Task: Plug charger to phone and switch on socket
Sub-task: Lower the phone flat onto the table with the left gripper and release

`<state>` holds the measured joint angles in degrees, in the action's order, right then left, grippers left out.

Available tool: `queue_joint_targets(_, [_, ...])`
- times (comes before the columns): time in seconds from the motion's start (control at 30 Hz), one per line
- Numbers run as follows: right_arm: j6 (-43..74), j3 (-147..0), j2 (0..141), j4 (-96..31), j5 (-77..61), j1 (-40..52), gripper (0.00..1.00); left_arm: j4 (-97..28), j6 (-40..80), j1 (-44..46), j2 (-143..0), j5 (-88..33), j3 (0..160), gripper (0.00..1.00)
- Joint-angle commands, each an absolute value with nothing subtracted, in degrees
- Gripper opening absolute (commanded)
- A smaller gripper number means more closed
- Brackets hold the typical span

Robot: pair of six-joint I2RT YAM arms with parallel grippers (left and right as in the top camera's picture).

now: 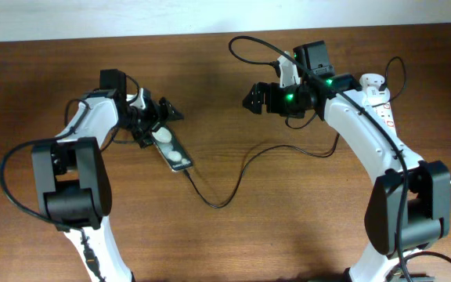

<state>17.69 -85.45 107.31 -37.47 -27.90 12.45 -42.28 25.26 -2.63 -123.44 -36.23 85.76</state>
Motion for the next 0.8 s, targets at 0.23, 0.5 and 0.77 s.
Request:
queue_joint_targets(0.23, [16.9,-86.6,105.7,-37.5,-28.0,12.3,0.99,-46.7,24.8,-3.0,-126.5,-22.5,83.7,0.99])
queue_joint_targets(0.5, [16.9,-86.6,105.7,-37.6,-28.1,12.4,0.99,-49.4,25.4,-3.0,-126.4,-17.4,83.7,0.99])
queue_joint_targets(0.77, [16.9,-86.6,105.7,-37.6,-28.0,12.3,0.99,-50.9,23.2,-3.0,-122.1,-12.1,83.9,0.99])
